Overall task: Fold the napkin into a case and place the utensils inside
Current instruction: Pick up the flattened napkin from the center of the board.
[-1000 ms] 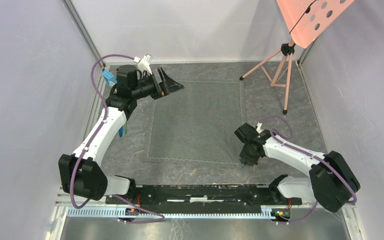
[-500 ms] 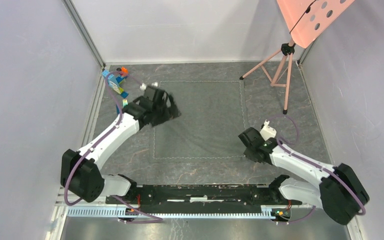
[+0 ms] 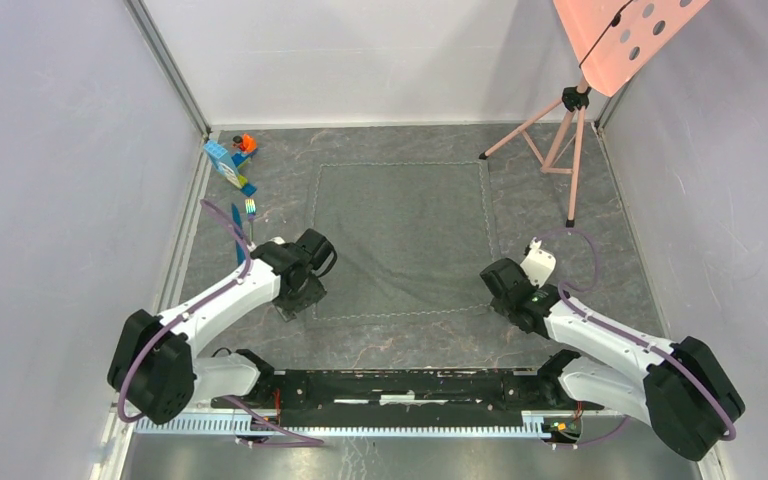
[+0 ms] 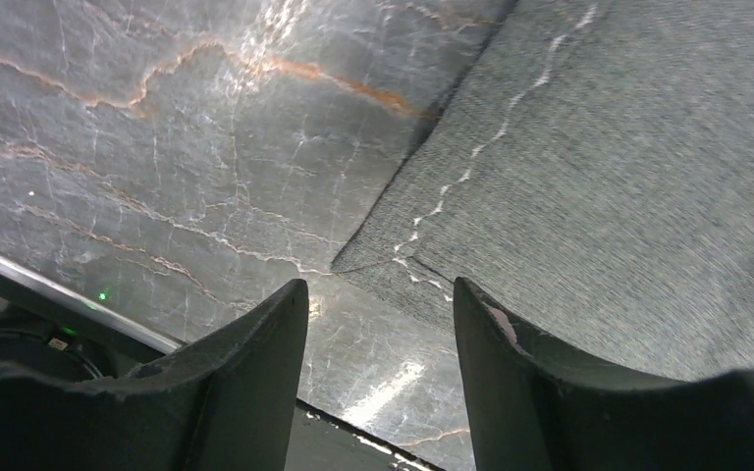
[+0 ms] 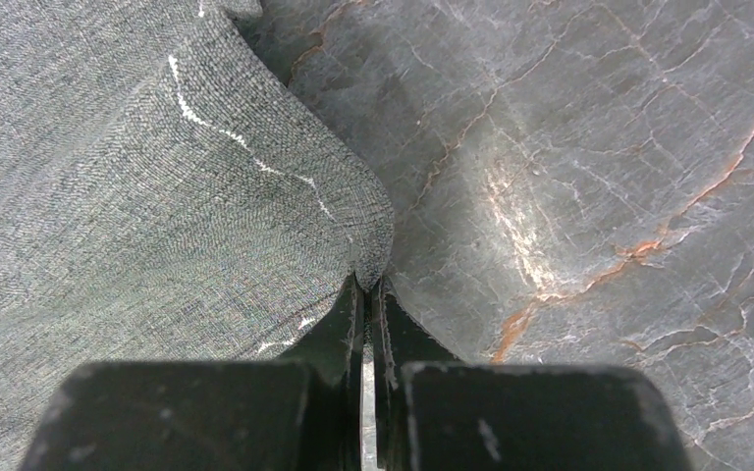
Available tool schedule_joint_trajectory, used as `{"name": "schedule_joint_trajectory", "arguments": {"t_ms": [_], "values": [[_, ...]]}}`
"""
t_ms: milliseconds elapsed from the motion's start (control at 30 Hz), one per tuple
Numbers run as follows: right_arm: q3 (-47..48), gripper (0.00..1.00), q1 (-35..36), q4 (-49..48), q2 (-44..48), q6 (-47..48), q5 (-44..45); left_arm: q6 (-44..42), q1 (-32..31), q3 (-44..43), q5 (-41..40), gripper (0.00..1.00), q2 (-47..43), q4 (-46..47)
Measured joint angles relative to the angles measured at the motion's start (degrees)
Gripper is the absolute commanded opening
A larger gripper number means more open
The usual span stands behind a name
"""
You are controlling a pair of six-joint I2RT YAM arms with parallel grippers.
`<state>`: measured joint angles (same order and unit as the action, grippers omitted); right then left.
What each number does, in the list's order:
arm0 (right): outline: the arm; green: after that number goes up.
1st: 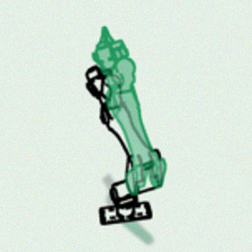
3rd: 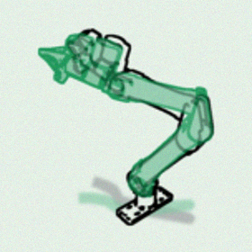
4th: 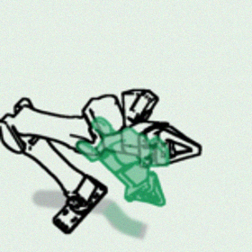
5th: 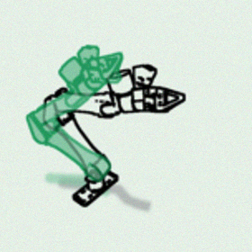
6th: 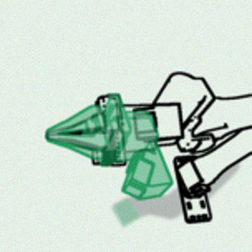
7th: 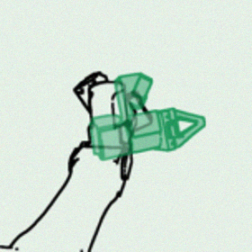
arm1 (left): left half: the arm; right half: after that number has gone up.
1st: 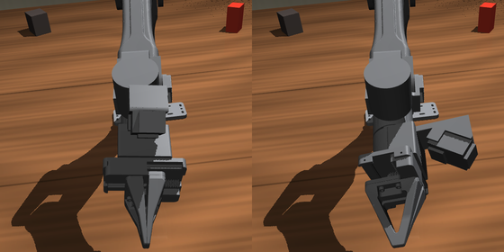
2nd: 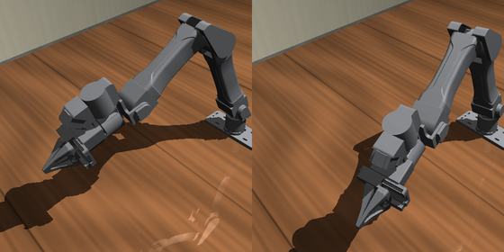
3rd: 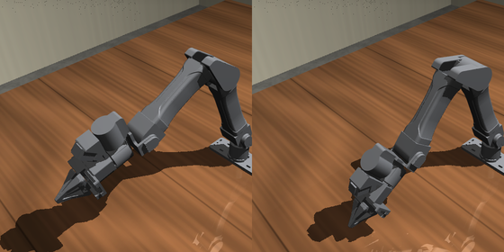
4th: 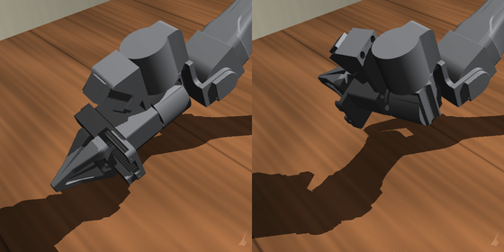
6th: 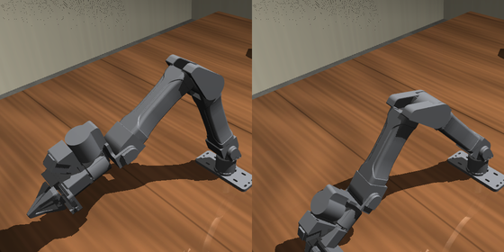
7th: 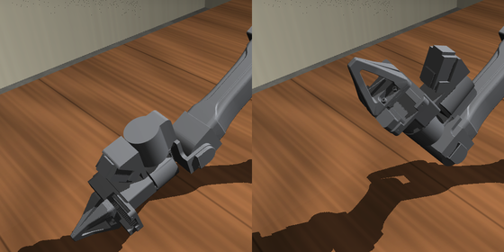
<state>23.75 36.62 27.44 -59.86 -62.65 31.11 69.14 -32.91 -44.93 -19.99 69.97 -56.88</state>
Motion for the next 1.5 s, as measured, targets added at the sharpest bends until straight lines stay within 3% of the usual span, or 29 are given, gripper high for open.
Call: {"name": "schedule_joint_trajectory", "arguments": {"t_ms": [400,833,900,967,1100,1133,1333,1500], "values": [[0.0,0.00,0.0,-1.3,0.7,2.1,0.7,8.7,0.0,6.4,3.9,0.60,1.6,2.7],[0.0,0.00,0.0,-1.3,0.1,2.5,0.9,9.4,0.0,6.8,5.2,0.59,5.6,5.9],[0.0,0.00,0.0,-1.3,0.1,2.5,0.9,9.4,0.0,6.8,5.3,0.52,5.8,6.3],[0.0,0.00,0.0,-1.3,0.1,2.5,0.9,9.6,0.0,6.8,5.5,0.33,5.9,6.9],[0.0,0.00,0.0,-1.4,0.2,4.2,0.2,9.7,0.2,7.7,5.9,0.12,5.4,11.4],[0.0,0.00,0.0,-1.5,0.2,4.8,-0.2,9.8,0.3,8.0,5.9,0.03,4.9,12.1],[0.0,0.00,0.0,-2.6,4.9,13.5,-5.5,8.9,1.5,10.2,4.1,0.02,-3.6,13.3],[0.5,0.00,0.0,-5.1,17.4,27.3,-16.5,2.6,2.0,5.2,3.5,0.02,-22.1,11.3]]}}
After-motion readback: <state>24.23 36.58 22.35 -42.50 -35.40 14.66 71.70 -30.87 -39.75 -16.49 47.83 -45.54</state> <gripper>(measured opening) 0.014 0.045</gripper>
